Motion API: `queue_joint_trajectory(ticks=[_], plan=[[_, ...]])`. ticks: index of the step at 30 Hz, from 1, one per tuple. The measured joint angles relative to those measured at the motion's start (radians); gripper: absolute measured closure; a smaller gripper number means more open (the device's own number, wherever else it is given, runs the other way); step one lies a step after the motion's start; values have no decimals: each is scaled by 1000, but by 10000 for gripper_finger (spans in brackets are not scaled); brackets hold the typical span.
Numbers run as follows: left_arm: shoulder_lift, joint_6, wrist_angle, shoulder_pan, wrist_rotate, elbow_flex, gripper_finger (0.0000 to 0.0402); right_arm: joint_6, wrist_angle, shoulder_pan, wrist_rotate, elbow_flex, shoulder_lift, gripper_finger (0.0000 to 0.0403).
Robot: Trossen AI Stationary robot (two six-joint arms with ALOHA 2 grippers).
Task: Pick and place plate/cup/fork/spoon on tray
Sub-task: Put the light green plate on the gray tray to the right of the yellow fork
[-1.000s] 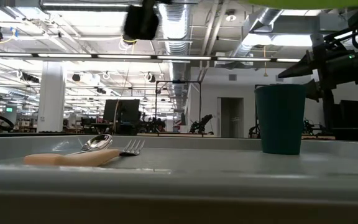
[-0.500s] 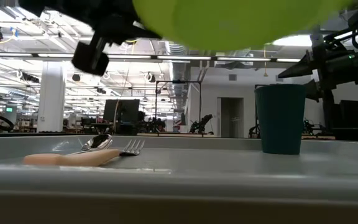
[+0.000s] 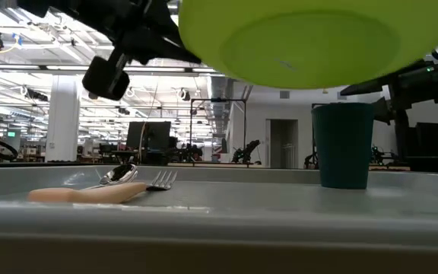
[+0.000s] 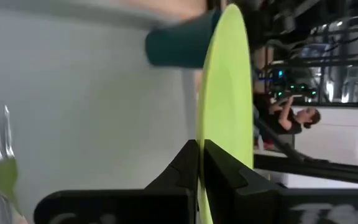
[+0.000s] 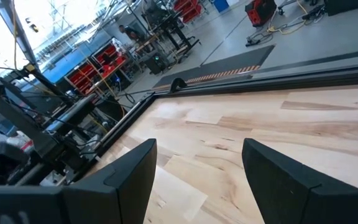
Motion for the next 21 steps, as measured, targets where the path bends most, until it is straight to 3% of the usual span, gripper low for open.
queue_joint_trajectory(ticks=[8, 21], plan=[[140, -35, 59, -47, 11, 71, 401, -1, 0, 0, 0, 0, 7, 139], [229, -107, 47, -78, 10, 98, 401, -1, -1, 0, -2, 0, 7, 139]])
